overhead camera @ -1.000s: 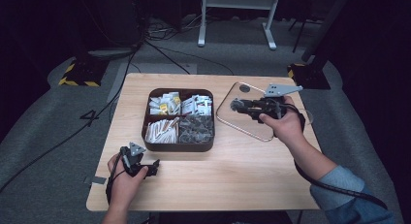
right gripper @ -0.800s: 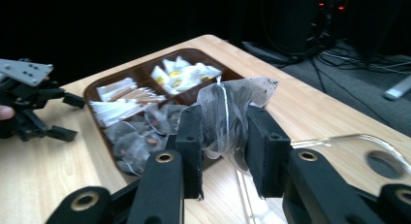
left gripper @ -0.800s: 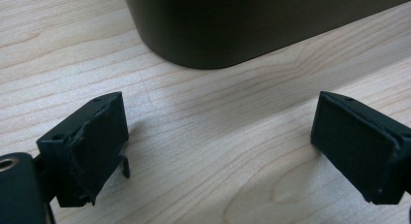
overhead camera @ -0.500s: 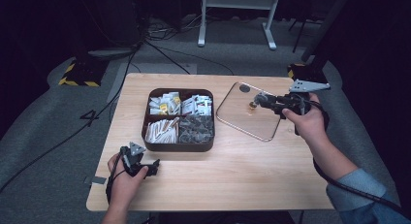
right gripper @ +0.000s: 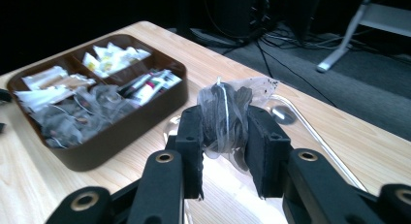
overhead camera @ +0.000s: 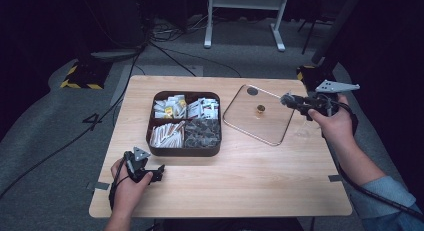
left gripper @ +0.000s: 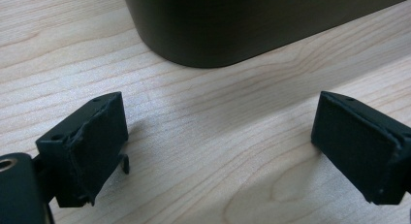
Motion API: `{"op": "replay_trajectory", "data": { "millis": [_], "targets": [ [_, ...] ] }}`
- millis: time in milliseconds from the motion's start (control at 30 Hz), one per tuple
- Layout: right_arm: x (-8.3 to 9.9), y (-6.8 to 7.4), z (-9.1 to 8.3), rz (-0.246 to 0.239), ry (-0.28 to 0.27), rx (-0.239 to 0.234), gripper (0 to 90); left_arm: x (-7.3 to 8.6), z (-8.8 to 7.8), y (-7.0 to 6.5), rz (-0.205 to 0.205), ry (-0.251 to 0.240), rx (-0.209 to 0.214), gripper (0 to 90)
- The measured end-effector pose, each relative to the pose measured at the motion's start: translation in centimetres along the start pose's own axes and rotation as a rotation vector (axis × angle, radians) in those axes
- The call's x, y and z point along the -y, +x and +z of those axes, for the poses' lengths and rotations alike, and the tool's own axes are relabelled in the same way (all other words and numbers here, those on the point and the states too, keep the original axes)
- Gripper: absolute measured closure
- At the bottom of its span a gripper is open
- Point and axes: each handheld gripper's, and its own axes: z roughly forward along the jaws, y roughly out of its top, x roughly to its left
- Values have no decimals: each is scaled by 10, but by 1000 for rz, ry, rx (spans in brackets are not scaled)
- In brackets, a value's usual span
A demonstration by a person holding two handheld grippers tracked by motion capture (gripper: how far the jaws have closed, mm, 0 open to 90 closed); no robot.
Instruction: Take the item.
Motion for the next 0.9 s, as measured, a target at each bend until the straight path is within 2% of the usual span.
{"op": "replay_trajectory", "data": {
  "millis": [333, 367, 433, 533, 900],
  "targets": [
    [15, -22, -15, 34, 25, 67, 699, -1, 1, 0, -2, 1, -1, 61],
    [19, -27, -18, 39, 33, 89, 699, -1, 1, 0, -1, 1, -2, 61],
    [21, -29, -20, 45, 39, 97, 699, -1, 1, 0, -2, 1, -1, 61],
    [27, -40, -25, 62, 49, 131, 698, -1, 1, 0, -2, 1, -1, 61],
    [40, -57, -27, 80, 90, 184, 699, 0, 0, 0, -5, 2, -2, 61]
  ]
}}
